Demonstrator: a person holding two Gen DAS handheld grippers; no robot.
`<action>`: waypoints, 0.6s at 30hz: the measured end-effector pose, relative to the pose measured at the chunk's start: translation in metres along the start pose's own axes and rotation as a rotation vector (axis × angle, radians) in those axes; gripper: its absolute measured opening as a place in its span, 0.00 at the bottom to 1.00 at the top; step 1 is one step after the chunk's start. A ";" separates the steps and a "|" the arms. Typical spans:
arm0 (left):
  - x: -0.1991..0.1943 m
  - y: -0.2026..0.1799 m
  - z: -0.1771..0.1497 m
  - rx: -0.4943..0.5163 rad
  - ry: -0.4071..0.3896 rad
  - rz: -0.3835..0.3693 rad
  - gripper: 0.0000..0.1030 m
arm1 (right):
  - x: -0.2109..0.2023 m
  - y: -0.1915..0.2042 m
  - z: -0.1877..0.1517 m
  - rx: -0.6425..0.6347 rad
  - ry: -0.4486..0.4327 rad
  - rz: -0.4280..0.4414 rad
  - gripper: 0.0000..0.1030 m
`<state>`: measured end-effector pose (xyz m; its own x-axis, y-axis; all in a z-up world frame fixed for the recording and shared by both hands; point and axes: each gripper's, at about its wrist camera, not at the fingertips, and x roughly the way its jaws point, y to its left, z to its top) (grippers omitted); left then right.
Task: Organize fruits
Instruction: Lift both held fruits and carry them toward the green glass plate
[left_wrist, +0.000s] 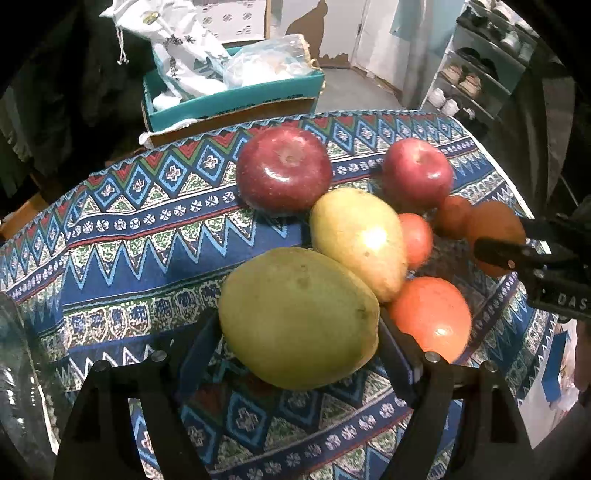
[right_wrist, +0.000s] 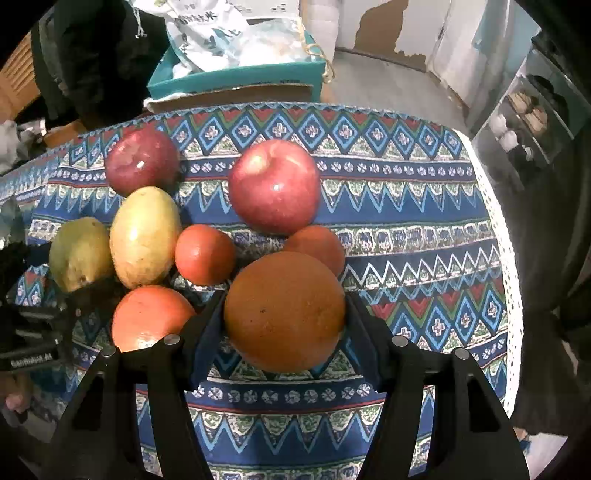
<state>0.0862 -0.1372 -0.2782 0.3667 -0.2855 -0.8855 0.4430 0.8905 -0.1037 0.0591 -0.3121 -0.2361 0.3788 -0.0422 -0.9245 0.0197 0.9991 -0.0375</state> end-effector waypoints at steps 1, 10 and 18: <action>-0.004 -0.002 -0.001 0.006 -0.007 0.007 0.81 | -0.001 0.001 0.001 -0.004 -0.004 -0.001 0.61; -0.043 -0.004 -0.001 0.020 -0.067 0.050 0.81 | -0.026 0.012 0.005 -0.045 -0.073 -0.030 0.61; -0.084 0.002 0.000 -0.003 -0.118 0.064 0.81 | -0.060 0.019 0.008 -0.049 -0.141 -0.022 0.61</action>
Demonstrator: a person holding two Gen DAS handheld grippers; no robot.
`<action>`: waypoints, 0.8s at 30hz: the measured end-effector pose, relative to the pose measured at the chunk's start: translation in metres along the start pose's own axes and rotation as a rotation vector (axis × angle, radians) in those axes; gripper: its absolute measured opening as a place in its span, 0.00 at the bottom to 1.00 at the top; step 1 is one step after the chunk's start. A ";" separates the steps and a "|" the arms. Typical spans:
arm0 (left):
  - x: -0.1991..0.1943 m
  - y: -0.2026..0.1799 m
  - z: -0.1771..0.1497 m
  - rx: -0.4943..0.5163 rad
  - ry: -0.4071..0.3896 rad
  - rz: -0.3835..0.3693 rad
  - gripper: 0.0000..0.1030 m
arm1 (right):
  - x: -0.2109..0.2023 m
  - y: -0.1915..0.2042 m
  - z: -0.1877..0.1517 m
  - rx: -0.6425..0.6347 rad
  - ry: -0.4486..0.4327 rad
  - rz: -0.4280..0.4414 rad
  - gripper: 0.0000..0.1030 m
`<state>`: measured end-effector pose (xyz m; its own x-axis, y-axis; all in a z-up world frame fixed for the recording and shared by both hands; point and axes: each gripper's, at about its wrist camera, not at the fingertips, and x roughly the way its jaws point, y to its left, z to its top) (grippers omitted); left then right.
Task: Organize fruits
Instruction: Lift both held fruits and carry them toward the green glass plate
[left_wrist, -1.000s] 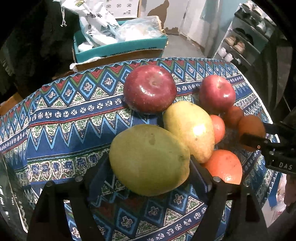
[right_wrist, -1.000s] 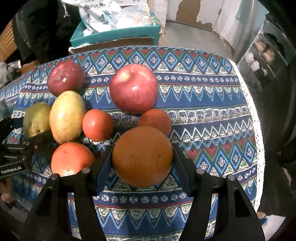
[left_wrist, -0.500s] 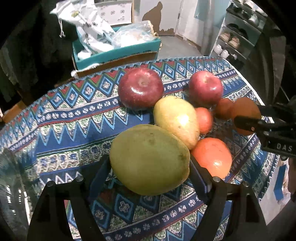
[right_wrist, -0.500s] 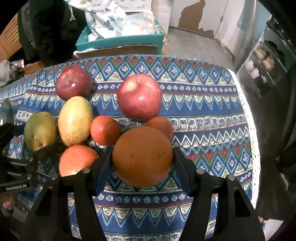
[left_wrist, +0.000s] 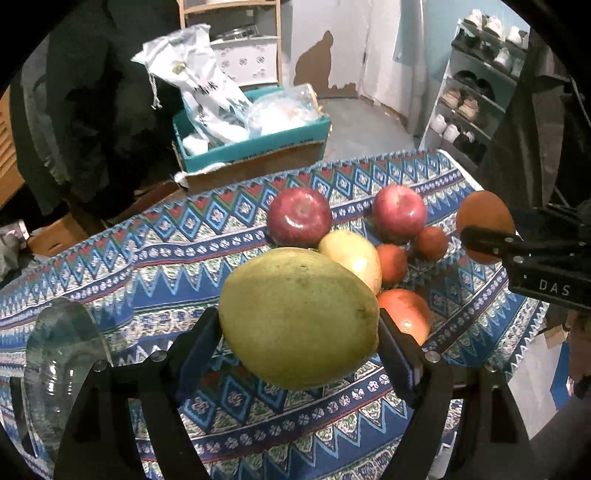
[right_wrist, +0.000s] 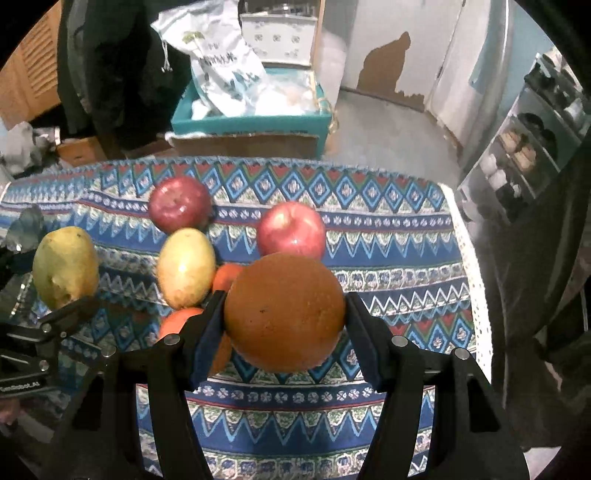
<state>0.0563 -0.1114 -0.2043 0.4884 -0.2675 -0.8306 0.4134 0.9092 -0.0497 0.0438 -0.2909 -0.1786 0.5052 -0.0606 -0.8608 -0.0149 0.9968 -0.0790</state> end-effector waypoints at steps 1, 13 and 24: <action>-0.005 0.002 0.001 -0.005 -0.007 0.001 0.81 | -0.004 0.001 0.001 0.000 -0.008 0.003 0.61; -0.053 0.019 0.003 -0.052 -0.073 0.004 0.81 | -0.046 0.011 0.013 0.002 -0.104 0.046 0.61; -0.081 0.038 0.001 -0.087 -0.116 0.023 0.81 | -0.068 0.039 0.028 -0.035 -0.160 0.093 0.61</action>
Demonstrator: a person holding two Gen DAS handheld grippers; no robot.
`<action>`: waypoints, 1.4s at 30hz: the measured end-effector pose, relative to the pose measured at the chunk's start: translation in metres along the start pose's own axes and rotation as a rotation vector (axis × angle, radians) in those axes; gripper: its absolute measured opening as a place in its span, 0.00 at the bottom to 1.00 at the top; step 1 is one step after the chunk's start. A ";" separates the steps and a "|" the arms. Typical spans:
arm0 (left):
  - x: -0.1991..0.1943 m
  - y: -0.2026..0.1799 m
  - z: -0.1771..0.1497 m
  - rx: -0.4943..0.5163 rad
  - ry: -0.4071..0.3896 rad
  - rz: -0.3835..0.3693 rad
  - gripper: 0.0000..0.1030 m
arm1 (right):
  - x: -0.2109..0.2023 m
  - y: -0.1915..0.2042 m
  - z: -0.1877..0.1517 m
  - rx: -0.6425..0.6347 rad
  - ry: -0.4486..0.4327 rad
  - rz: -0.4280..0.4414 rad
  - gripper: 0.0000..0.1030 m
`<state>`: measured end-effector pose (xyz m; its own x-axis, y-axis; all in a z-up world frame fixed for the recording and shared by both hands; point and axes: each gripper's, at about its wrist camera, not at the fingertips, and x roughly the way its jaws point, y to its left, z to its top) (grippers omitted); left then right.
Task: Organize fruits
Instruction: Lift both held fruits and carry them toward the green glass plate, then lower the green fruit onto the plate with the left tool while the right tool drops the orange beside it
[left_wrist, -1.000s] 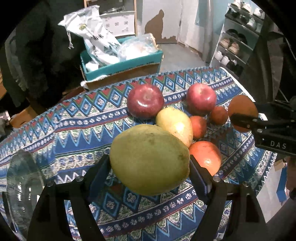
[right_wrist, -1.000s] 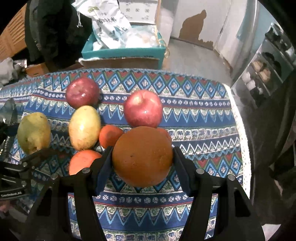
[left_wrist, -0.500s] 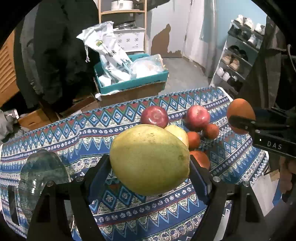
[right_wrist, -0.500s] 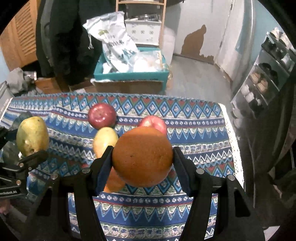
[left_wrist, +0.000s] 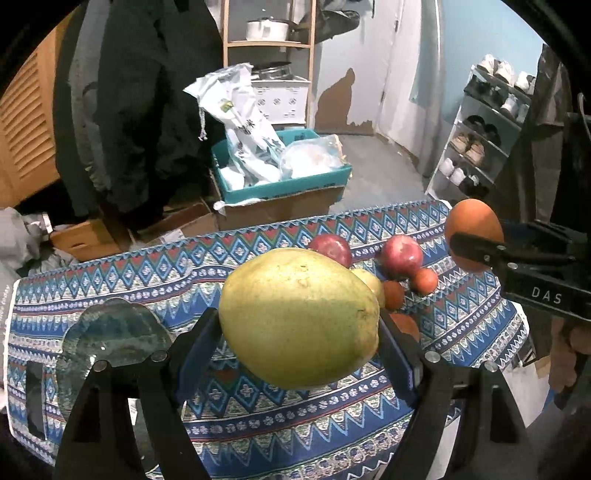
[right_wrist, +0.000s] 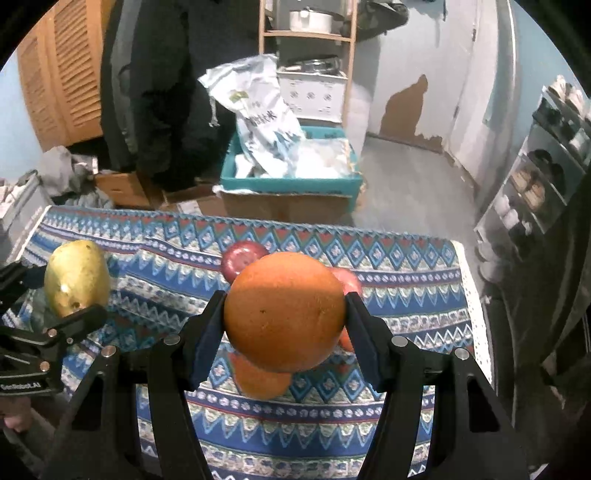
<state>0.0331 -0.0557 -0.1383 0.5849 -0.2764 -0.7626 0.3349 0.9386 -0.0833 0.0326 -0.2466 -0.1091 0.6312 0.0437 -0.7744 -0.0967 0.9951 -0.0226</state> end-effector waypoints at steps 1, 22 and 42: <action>-0.002 0.004 0.000 -0.007 -0.003 0.002 0.81 | -0.001 0.003 0.001 -0.003 -0.003 0.004 0.61; -0.027 0.098 -0.019 -0.152 -0.023 0.117 0.81 | 0.022 0.112 0.044 -0.120 -0.006 0.139 0.61; -0.031 0.203 -0.059 -0.321 0.016 0.260 0.81 | 0.070 0.238 0.061 -0.248 0.080 0.274 0.61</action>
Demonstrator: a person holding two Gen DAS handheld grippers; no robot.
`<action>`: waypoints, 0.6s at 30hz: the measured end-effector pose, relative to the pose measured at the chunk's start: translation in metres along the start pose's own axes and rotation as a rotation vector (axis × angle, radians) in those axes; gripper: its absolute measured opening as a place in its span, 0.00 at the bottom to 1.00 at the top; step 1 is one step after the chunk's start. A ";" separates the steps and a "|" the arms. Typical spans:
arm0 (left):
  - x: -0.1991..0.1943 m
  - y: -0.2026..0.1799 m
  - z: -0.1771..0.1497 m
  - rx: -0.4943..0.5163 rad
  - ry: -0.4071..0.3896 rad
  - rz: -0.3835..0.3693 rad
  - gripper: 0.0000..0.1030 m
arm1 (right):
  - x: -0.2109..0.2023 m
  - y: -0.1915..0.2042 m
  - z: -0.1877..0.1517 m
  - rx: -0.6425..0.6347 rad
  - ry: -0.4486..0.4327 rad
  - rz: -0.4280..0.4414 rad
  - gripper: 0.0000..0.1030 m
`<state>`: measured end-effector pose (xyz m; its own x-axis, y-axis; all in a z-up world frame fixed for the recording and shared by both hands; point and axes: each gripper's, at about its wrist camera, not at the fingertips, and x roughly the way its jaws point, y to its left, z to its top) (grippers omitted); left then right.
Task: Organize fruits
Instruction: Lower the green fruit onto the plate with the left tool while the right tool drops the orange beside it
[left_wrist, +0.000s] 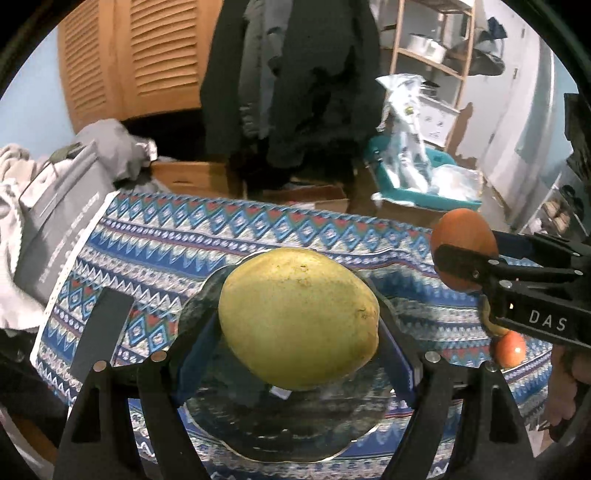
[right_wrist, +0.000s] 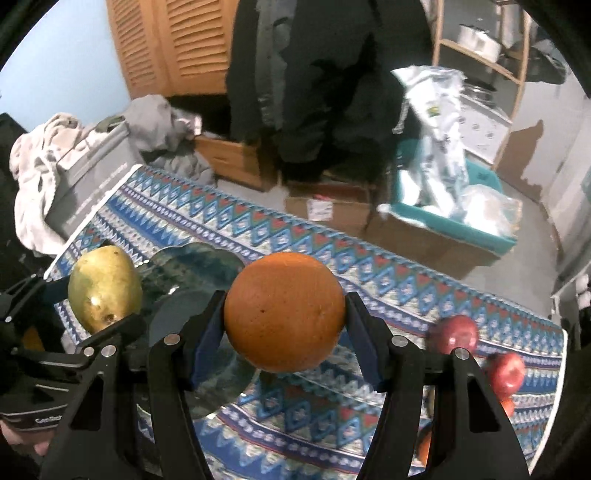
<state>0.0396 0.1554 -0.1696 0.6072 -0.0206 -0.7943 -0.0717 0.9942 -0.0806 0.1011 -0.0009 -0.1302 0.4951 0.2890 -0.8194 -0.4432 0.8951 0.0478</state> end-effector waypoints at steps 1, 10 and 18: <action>0.003 0.004 -0.002 -0.006 0.008 0.006 0.81 | 0.005 0.004 0.001 -0.005 0.009 0.005 0.61; 0.039 0.033 -0.019 -0.041 0.101 0.053 0.81 | 0.058 0.026 -0.005 -0.012 0.123 0.068 0.61; 0.060 0.044 -0.032 -0.053 0.169 0.076 0.81 | 0.091 0.043 -0.017 -0.033 0.209 0.088 0.61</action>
<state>0.0478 0.1946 -0.2396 0.4569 0.0323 -0.8889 -0.1566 0.9867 -0.0446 0.1143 0.0581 -0.2122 0.2893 0.2862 -0.9135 -0.5041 0.8568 0.1088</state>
